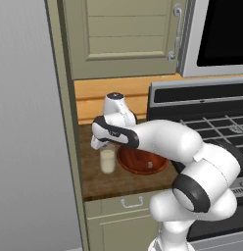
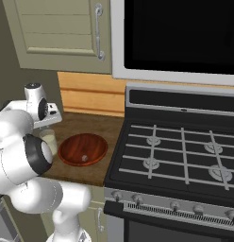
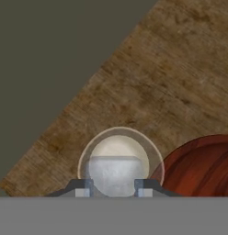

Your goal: Grab a lemon wedge from the fridge and one ice cube from the ice bowl, and put them in the glass of lemonade.

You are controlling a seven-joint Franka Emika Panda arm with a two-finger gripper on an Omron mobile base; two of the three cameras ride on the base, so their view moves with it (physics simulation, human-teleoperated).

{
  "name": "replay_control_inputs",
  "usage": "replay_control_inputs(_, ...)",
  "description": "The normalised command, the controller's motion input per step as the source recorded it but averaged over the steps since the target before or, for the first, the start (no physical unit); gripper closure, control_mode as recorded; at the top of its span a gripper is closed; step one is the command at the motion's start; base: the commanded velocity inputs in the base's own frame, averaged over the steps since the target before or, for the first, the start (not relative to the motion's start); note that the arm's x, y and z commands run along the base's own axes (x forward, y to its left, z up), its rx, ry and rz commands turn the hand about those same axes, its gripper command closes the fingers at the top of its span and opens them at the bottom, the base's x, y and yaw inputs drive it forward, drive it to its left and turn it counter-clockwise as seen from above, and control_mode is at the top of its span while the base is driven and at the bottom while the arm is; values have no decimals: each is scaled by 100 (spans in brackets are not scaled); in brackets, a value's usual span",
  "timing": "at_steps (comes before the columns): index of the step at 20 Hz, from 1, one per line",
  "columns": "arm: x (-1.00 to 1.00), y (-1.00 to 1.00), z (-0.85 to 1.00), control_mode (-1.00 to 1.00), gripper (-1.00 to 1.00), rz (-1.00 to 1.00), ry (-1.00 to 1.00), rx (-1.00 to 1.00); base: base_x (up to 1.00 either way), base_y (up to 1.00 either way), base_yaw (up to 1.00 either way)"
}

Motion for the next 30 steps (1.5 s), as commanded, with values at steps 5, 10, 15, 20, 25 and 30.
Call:
replay_control_inputs(5, 2, 0, -12, -100, 100, 0, 0, 0, 0, 0, 0)
replay_control_inputs(10, 0, 0, -2, -100, 100, 0, 0, 0, 0, 0, 0)
replay_control_inputs(15, 0, 0, 0, -100, -100, 0, 0, 0, 0, 0, 0)
replay_control_inputs(20, 0, 0, 0, -100, -100, 0, 0, 0, 0, 0, 0)
replay_control_inputs(25, -4, 0, 1, -100, -100, 0, 0, 0, 0, 0, 0)
replay_control_inputs(30, -25, -5, 13, -100, -100, 0, -3, 2, 0, 0, 0)
